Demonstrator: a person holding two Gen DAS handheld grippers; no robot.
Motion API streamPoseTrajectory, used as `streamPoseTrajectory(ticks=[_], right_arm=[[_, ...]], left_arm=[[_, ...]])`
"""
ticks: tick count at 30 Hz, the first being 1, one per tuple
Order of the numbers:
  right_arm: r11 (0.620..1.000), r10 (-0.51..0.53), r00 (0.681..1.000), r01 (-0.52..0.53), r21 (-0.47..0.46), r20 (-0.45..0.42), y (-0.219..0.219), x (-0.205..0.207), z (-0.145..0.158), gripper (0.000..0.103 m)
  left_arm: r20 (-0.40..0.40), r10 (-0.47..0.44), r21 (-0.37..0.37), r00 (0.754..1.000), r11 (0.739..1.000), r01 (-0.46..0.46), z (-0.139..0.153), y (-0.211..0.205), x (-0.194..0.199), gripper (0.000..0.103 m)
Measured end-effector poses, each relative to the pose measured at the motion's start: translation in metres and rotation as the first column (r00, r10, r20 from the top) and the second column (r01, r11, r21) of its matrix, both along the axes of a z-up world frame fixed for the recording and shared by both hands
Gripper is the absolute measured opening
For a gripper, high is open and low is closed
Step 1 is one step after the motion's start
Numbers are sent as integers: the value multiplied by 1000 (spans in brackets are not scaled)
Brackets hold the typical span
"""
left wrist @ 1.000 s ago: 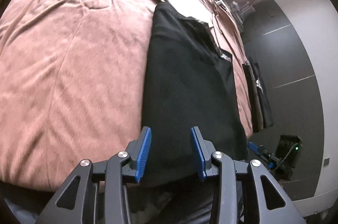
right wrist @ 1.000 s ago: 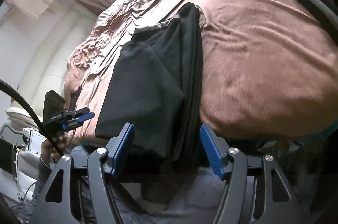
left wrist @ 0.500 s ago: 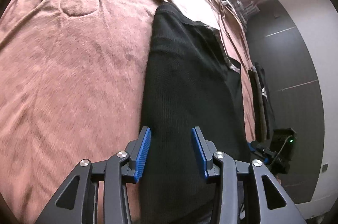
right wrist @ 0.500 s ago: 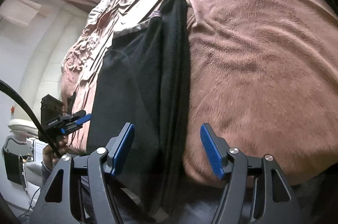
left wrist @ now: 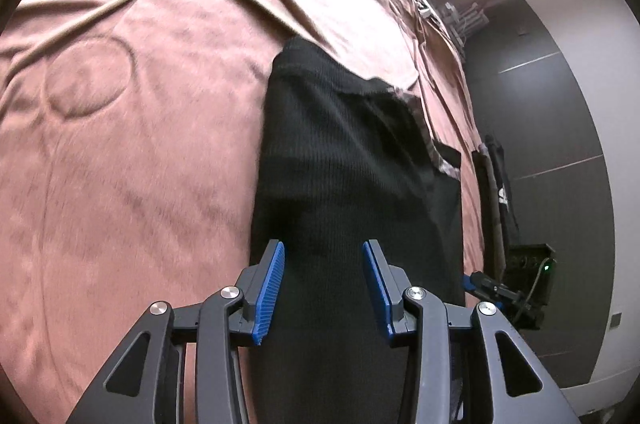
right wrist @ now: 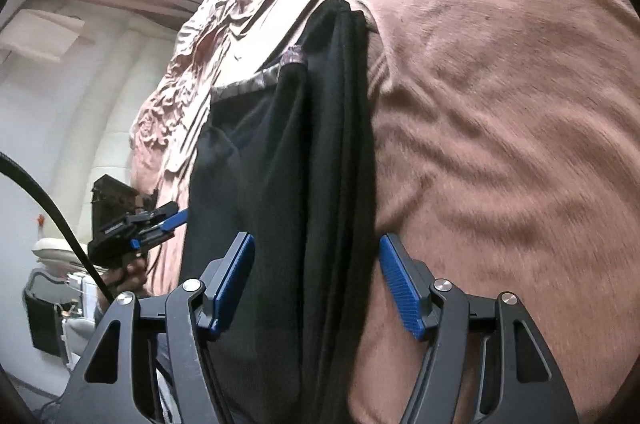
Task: Fold small clothes
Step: 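Close both grippers on the edges of the folded black shirt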
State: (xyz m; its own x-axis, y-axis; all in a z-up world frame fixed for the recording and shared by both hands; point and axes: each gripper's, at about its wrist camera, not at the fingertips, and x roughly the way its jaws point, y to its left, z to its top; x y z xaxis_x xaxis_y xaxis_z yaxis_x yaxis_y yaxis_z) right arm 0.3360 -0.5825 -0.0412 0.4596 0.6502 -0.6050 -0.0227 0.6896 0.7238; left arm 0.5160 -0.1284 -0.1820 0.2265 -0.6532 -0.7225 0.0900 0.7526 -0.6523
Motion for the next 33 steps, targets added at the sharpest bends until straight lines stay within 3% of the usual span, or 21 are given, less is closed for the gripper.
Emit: streamPoseTrajectory(ticks=[9,14,26,30,33], right_arm=[[998,42,998,-44,47,35,6,45,-9,63],[995,62,998,-64,70,31,9,66,-20,50],[994,81,996,-84,74,48,16,92,-26,42],[994,84,995,-88,70,54,21,96,-26,40],[993,96,994,-100,65,56,24,100,-26,40]], left_arm=[[18,-3,18,1000,1000,3,-2,-4,41,42],[4,7,9,1000,1000,-7,-8,-1,62,42],[27,17,76,1000,997,-19,1,22,74,42],[-16,12,45,1000,999,-11,-18,19,82,42],[-6,18,-7,1000,1000,-18,-22,17,89,42]])
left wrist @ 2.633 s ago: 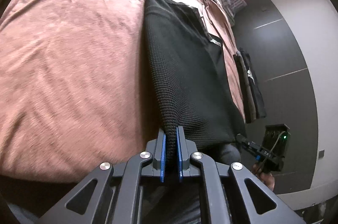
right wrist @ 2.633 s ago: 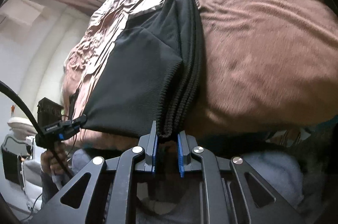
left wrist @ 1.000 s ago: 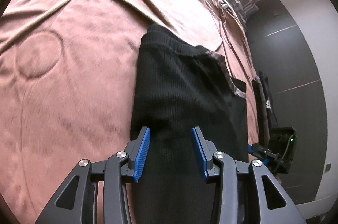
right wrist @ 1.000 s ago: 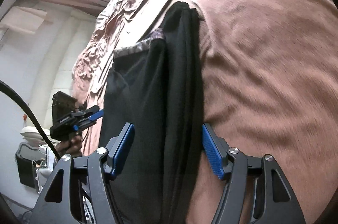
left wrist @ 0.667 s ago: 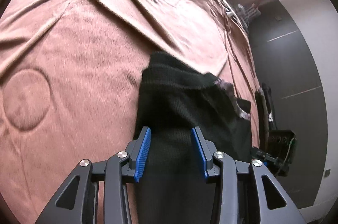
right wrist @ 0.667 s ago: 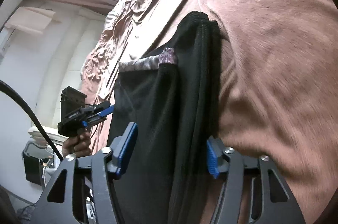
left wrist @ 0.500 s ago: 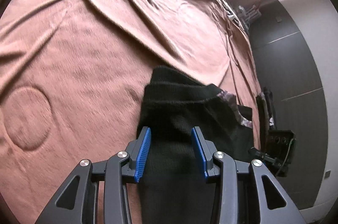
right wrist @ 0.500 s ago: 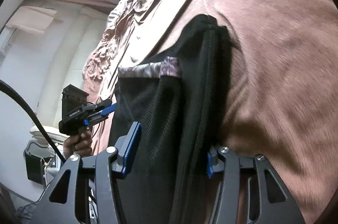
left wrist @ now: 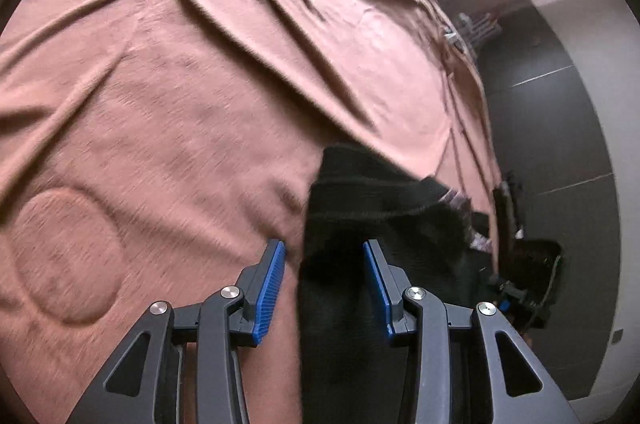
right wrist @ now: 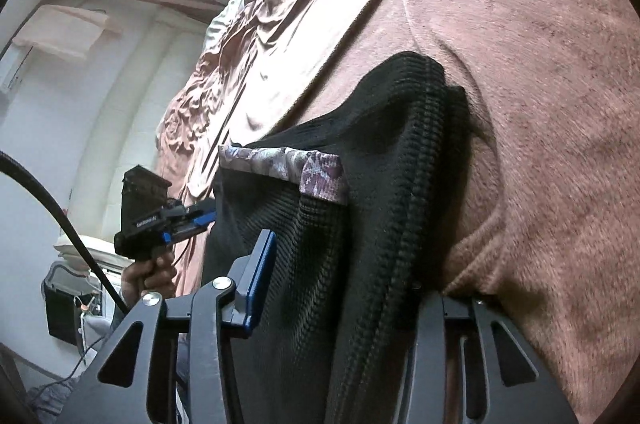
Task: Fold small clothes
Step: 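Close both grippers on the edges of the folded black shirt, then lift the folded black shirt with the strip up with both grippers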
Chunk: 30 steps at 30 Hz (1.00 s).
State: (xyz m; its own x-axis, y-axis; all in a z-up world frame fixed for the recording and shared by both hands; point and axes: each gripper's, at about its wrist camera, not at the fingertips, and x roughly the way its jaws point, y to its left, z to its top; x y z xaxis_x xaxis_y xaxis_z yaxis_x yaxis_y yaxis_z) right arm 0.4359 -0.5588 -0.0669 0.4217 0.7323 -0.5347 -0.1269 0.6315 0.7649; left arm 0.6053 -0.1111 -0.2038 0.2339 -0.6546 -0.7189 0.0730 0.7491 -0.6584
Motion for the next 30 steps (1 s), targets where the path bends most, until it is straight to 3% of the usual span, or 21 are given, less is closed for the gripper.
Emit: streamPoseTrajectory(ticks=[3,6,9,11,21,30], right_arm=[[1000,7,1000,-7,-15,-3,4,6,0,37],[1000,-5,1000,5,-23,-24,2,11,-3,23],[1000,-18,999,18,-15,-40,-1,10,-1,17],[998,-22,1000,21,-54,-21,4,5,8,14],[986,-36,994,52,-158,102,30,-36,68,11],[963,-69,970,125,-238,232,56,-110,119,11]], left_arm=[[-20,13,-48,1000,999,-14,-7,-3,13,39],[-17,3,-40,1000,999,-4,-8,-9,21,32],[-12,5,-41,1000,999,-6,-6,-9,23,16],[-9,15,-51,1000,999,-15,-3,-7,22,12],[159,9,-81,987,997,4,65,-5,-12,10],[278,40,-123,960,992,-5,127,1,-67,10]])
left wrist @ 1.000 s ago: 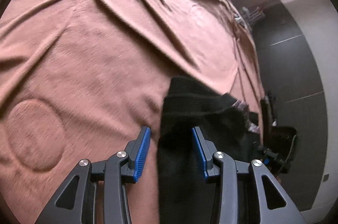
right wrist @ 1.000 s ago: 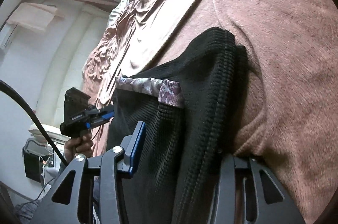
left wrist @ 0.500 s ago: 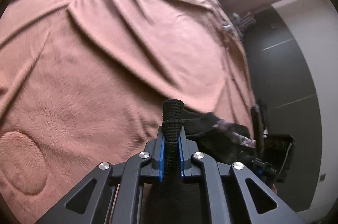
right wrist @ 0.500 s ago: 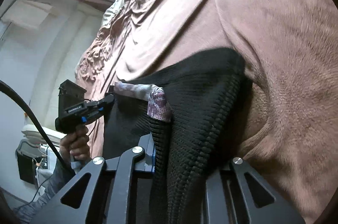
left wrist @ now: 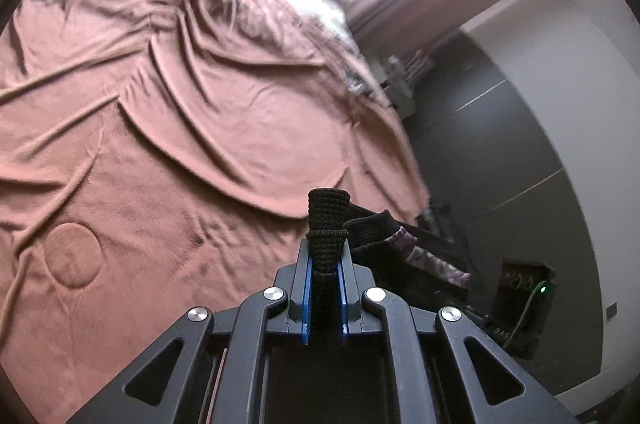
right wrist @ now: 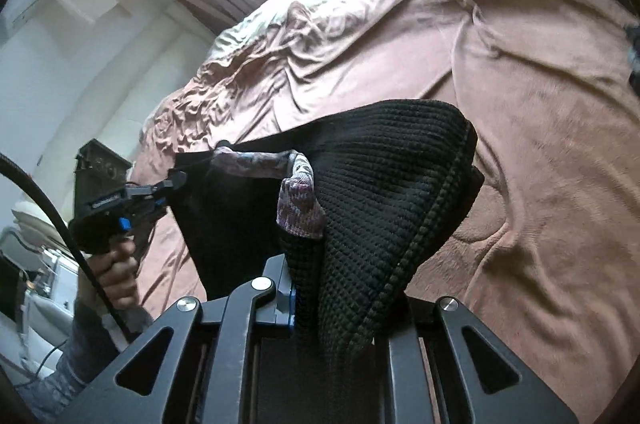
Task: Fold small clothes
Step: 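Lift the folded black shirt with the strip up with both grippers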
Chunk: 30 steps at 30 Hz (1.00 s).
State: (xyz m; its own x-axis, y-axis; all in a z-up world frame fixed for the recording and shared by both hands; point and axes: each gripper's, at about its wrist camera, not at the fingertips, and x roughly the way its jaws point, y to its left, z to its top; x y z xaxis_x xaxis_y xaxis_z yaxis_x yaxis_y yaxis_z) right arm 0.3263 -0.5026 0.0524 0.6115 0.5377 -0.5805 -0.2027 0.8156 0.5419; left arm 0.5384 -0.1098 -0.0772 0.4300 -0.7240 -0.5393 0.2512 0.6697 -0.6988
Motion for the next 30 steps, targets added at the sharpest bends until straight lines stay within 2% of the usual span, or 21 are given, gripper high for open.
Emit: streamPoseTrajectory(ticks=[4,10,14,18,23,30], right_arm=[[999,-39,999,39,-1,35,-4,-38,16,11],[997,-69,990,71,-8,126,-2,-104,41,11],[997,-70,981,74,-14,182,2,-147,54,11],[997,-67,972,74,-22,225,8,-187,64,11],[998,-62,956,64,3,288,12,-233,75,11],[999,-30,927,38,-13,373,21,-288,89,11]], left_arm=[[93,-10,-7,996,1000,11,31,-3,-39,10],[178,20,-22,984,1000,-16,64,1,-87,10],[216,44,-56,975,998,-33,80,5,-114,10],[256,43,-59,966,998,-28,100,5,-144,10],[291,61,-90,955,995,-36,123,13,-179,10],[351,98,-92,931,993,-70,156,27,-229,10]])
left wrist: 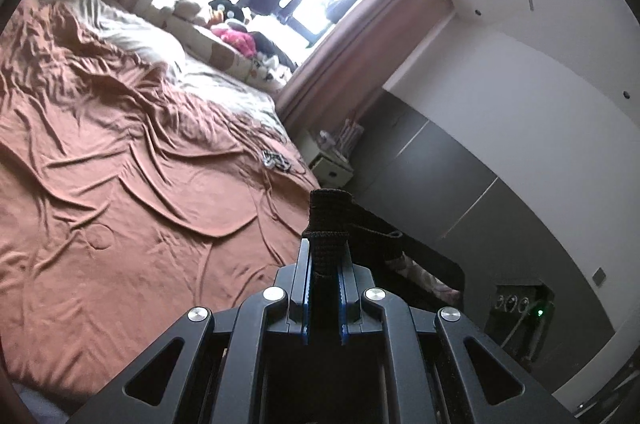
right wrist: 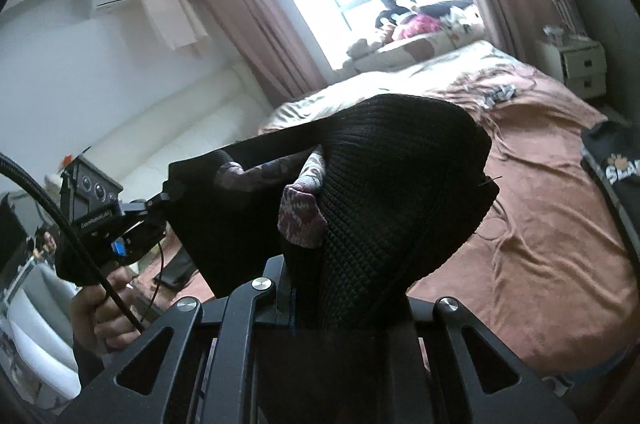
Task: Fold small clothes
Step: 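Lift the folded black shirt with the strip up with both grippers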
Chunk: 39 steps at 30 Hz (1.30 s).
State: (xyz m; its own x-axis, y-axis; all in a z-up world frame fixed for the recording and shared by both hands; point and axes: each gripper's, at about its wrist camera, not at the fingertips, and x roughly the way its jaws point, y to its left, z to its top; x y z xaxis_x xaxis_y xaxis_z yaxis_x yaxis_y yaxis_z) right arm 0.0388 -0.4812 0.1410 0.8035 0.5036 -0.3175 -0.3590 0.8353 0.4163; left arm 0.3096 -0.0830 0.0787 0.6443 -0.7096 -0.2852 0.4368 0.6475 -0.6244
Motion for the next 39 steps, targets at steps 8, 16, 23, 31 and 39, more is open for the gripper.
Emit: streamPoseTrajectory(ticks=[8,16,23,31,39], right_arm=[[999,34,998,-34,2,61,0,-52,-6,11],[999,50,996,-50,-11,80,-5,-33,-8,11],[995,85,991,-80,-56,103,16,-20,-4,11],[988,134,985,-125,-94,105,48,12,0,11],[965,242,965,-228,-133,103,86,61,12,11]], left_arm=[[39,10,9,999,1000,-11,25,11,-43,10],[48,-7,-9,999,1000,7,28,23,-64,10],[52,13,-46,999,999,-11,21,55,-77,10],[63,68,-84,996,995,-63,17,98,-92,10],[75,162,-137,984,979,-151,10,165,-100,10]])
